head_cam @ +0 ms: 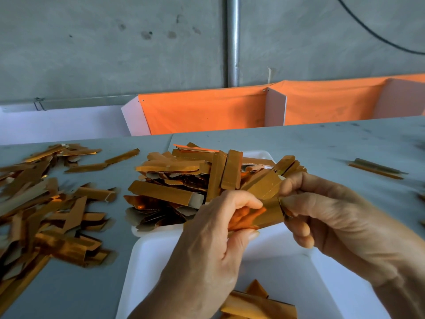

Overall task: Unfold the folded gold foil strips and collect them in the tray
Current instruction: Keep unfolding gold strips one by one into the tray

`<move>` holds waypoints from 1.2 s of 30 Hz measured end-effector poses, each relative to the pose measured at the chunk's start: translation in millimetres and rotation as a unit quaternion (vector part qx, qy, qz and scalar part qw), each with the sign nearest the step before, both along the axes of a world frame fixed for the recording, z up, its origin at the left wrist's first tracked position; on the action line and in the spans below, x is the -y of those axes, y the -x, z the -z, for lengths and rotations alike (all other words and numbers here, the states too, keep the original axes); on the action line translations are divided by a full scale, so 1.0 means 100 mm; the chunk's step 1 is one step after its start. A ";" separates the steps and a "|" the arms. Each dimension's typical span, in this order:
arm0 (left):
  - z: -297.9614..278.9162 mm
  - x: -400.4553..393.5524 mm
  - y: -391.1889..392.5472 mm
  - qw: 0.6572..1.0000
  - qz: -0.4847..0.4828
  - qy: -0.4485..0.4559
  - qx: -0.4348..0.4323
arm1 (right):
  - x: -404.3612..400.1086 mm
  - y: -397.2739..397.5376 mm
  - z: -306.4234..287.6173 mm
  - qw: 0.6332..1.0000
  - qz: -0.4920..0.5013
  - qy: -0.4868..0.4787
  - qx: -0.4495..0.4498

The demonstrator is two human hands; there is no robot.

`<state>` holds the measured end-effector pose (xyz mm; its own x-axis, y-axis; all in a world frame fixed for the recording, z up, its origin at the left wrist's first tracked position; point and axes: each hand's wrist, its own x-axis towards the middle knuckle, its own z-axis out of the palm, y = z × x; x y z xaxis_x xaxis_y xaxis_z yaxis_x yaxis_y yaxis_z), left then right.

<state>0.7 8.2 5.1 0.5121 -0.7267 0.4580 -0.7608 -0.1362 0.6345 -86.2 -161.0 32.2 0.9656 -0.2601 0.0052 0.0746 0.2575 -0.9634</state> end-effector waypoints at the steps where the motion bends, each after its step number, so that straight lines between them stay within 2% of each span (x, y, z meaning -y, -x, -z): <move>1: 0.00 0.00 0.00 1.000 0.000 -0.001 -0.001 | 0.00 -0.01 0.00 1.000 0.001 0.006 0.001; 7: -0.04 0.00 0.02 1.000 -0.007 0.002 0.016 | -0.01 0.00 0.02 0.998 0.013 0.059 0.001; 11: -0.05 0.01 0.00 0.993 -0.021 0.008 0.117 | -0.04 -0.03 0.05 0.994 0.033 0.099 0.013; 13: -0.06 0.01 0.00 0.989 -0.030 0.023 0.145 | -0.04 -0.02 0.05 0.997 0.016 0.077 0.026; 17: -0.06 -0.01 0.00 0.994 -0.022 0.037 0.105 | 0.02 -0.01 0.04 0.999 -0.023 0.017 0.035; 25: -0.03 -0.01 -0.01 0.997 0.003 0.036 0.074 | 0.07 -0.05 0.10 0.999 -0.032 -0.008 0.007; 27: -0.02 -0.01 -0.02 0.997 0.005 0.038 0.067 | 0.07 -0.07 0.13 0.999 -0.044 -0.021 0.018; 32: -0.02 -0.02 -0.05 0.997 0.041 0.067 0.001 | 0.06 -0.10 0.17 0.982 -0.122 -0.131 0.066; 36: -0.02 -0.03 -0.04 0.995 0.066 0.076 -0.006 | 0.06 -0.10 0.17 0.978 -0.138 -0.141 0.063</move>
<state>4.4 11.0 7.5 0.4240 -0.7105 0.5616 -0.7574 0.0618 0.6500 -75.8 -166.5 15.1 0.9956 0.0020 0.0941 0.0782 0.5395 -0.8384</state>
